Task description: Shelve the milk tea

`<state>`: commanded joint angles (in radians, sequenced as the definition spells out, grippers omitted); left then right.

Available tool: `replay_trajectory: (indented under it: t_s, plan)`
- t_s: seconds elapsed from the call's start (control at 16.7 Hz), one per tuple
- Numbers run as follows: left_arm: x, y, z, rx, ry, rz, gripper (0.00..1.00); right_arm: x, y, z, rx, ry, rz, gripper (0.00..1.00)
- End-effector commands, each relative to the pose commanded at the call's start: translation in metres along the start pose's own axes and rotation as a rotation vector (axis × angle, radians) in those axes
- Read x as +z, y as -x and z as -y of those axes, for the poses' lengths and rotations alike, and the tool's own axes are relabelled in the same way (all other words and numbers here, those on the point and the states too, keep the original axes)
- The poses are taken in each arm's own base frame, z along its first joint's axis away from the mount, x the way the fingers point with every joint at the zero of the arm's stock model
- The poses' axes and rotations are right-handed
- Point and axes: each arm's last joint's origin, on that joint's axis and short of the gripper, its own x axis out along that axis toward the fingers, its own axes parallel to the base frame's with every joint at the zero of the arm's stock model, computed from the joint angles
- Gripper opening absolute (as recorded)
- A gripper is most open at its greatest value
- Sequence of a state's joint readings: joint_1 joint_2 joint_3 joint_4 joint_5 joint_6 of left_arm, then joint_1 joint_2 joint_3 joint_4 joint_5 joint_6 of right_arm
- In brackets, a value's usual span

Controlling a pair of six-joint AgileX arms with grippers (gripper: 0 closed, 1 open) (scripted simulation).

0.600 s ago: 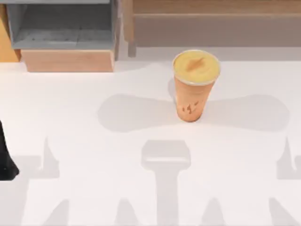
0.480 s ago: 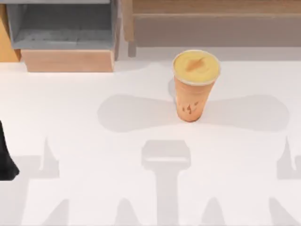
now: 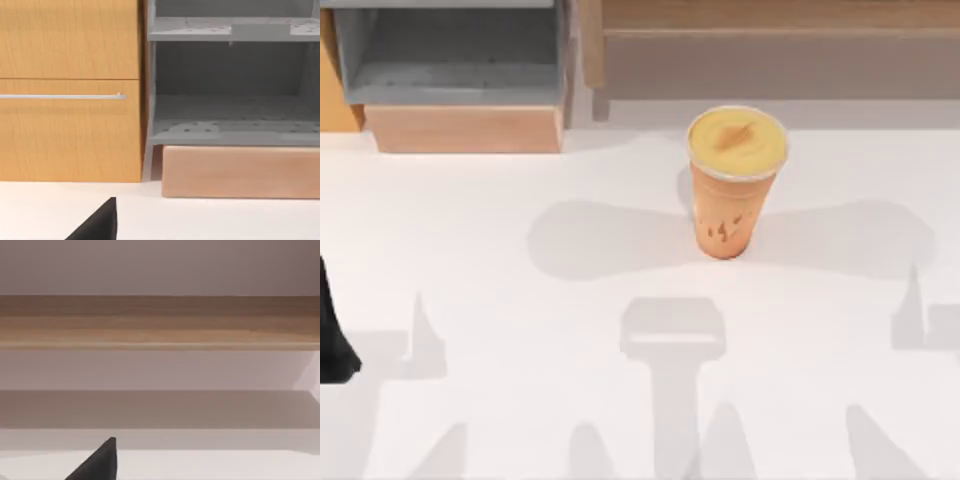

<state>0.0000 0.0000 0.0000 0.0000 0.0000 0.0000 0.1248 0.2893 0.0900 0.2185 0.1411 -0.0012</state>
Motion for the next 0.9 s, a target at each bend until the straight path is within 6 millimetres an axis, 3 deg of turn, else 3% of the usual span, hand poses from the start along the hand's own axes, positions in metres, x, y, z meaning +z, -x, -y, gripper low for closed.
replay_trajectory:
  t_s: [0.24,0.48,0.66,0.9]
  plan:
    - [0.0,0.0,0.0,0.0,0.0,0.0,1.0,0.018,-0.027,-0.02,-0.003,-0.003,0.004,1.0]
    - [0.0,0.0,0.0,0.0,0.0,0.0,1.0,0.023,-0.063,-0.057,-0.003,-0.01,0.005,1.0]
    - [0.0,0.0,0.0,0.0,0.0,0.0,1.0,0.012,-0.087,-0.097,-0.002,-0.015,0.004,1.0]
    - [0.0,0.0,0.0,0.0,0.0,0.0,1.0,-0.021,-0.104,-0.155,-0.002,-0.017,0.0,1.0]
